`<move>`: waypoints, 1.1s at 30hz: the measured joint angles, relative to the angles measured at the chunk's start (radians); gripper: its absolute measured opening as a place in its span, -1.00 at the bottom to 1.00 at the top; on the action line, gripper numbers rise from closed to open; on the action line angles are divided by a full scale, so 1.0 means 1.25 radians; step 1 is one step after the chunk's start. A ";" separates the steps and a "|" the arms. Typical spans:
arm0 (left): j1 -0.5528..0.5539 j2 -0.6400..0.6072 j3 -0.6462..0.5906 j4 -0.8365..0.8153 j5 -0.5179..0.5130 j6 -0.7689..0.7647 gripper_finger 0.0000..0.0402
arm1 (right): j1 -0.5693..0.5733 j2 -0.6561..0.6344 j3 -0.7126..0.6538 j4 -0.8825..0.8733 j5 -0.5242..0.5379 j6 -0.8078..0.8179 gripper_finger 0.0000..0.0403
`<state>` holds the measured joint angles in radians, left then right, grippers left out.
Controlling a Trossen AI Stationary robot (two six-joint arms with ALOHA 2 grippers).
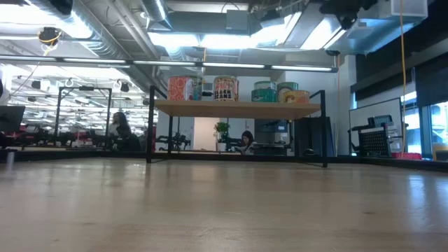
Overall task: Pick and place cans onto a shelf
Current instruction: Return to Home Position
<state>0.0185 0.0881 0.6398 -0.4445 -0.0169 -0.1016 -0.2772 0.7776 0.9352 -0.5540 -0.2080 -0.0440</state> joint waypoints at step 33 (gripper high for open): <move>0.000 -0.068 -0.259 0.192 0.008 0.052 -1.00 | 0.000 -0.401 -0.363 0.157 -0.020 0.104 -1.00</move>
<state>0.0184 0.0029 0.3157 -0.2047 -0.0073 -0.0363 -0.2775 0.2766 0.4814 -0.3580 -0.2329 0.0858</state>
